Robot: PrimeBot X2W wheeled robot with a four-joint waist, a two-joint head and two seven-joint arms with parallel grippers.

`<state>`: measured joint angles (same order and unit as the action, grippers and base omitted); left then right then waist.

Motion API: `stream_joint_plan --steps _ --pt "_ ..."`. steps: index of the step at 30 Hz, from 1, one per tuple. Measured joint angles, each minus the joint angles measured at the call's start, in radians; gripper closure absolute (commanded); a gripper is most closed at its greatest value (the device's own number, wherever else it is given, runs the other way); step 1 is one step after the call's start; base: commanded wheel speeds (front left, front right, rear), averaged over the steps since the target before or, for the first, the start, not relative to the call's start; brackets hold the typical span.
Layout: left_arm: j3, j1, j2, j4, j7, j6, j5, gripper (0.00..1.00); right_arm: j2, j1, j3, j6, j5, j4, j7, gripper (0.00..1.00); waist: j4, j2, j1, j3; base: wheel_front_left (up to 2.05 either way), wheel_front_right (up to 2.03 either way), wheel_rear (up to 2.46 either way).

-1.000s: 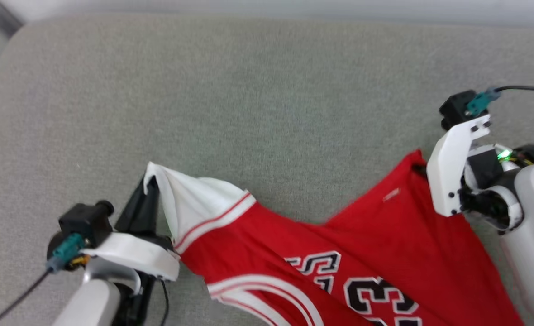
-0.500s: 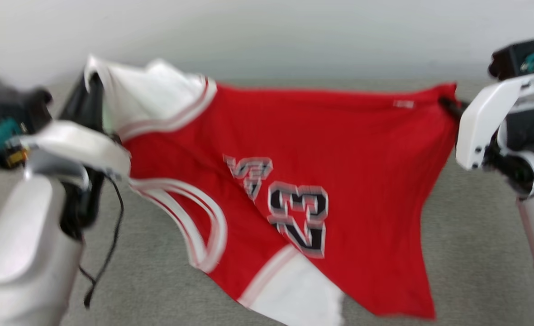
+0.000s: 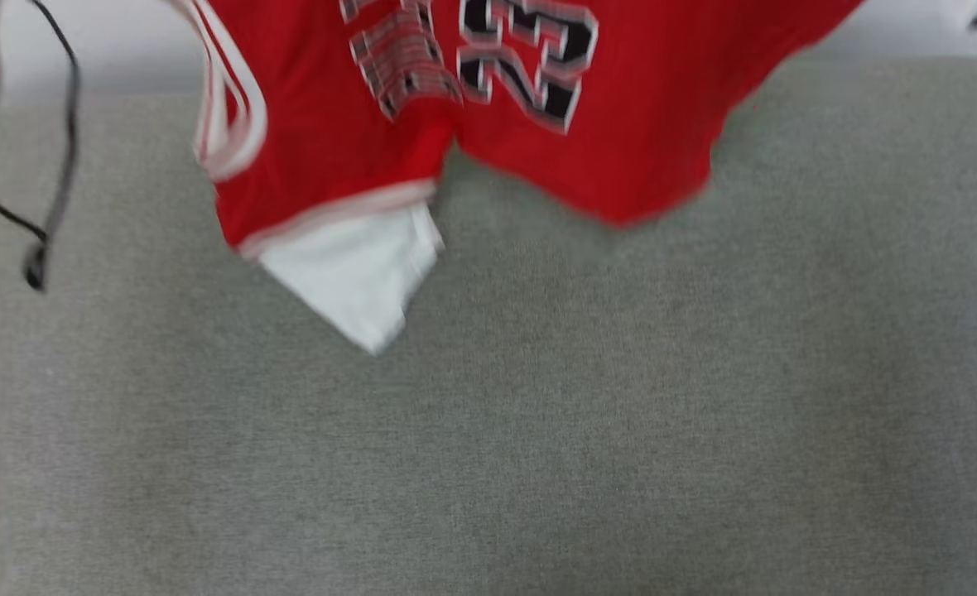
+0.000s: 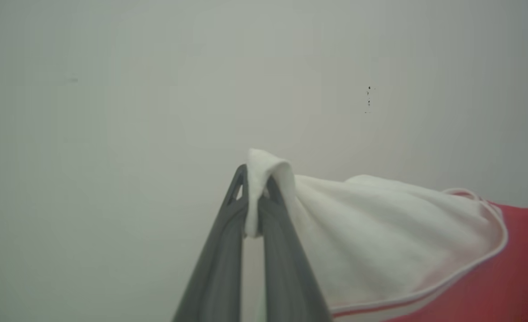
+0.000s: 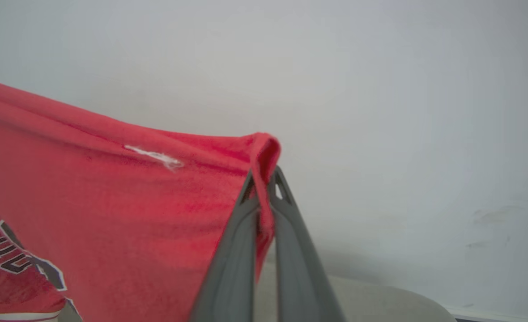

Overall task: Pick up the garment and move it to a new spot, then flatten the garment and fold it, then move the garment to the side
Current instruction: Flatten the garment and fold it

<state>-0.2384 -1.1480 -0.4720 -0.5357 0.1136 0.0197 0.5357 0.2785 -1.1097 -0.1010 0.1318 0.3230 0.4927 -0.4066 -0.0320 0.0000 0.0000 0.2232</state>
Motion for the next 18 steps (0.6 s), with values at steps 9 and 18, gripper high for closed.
stream_joint_plan --steps 9,18 --pt "0.018 -0.333 -0.079 -0.019 0.010 0.025 -0.041 1.00 -0.006 -0.316 0.043 0.000 -0.066 0.016 0.130 1.00 -0.022 0.0000 0.0001 0.199 0.00 0.00 0.00" --pt "0.022 -0.490 -0.109 0.020 -0.021 0.026 -0.050 1.00 -0.001 -0.534 0.035 0.000 -0.099 0.077 0.194 1.00 -0.032 0.0000 0.0002 0.420 0.00 0.00 0.00"
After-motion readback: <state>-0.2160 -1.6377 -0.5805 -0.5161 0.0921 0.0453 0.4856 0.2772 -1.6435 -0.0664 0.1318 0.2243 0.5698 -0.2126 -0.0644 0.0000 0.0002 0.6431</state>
